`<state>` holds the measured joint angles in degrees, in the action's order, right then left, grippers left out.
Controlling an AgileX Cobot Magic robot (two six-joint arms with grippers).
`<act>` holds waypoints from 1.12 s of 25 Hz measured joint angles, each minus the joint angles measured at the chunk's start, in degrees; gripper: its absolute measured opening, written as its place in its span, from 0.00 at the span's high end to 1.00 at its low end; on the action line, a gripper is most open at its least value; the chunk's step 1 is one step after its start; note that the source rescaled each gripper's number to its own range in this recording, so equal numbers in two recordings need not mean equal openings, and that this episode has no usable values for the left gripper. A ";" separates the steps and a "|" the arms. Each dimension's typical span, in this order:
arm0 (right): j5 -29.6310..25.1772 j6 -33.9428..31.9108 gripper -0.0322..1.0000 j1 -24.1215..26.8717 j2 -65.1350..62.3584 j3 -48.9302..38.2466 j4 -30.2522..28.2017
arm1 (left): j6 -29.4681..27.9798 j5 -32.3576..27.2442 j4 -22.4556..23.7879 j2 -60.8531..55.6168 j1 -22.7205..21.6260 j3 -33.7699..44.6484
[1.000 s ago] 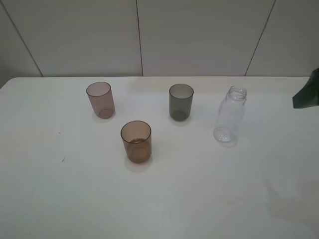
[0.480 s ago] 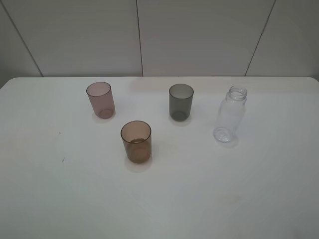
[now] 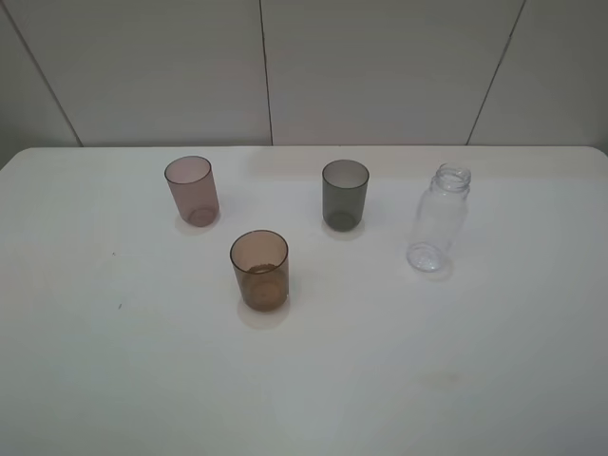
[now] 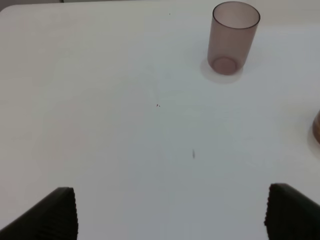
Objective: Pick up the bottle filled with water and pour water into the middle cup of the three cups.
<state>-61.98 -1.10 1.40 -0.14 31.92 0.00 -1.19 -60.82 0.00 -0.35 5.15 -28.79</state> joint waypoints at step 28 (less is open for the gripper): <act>0.91 0.00 0.00 -0.04 0.00 -2.23 0.46 | 0.00 0.00 0.00 0.00 0.00 0.00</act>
<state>-61.07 -1.11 1.35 -0.14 29.69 0.46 -1.19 -60.82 0.00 -0.35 5.15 -28.79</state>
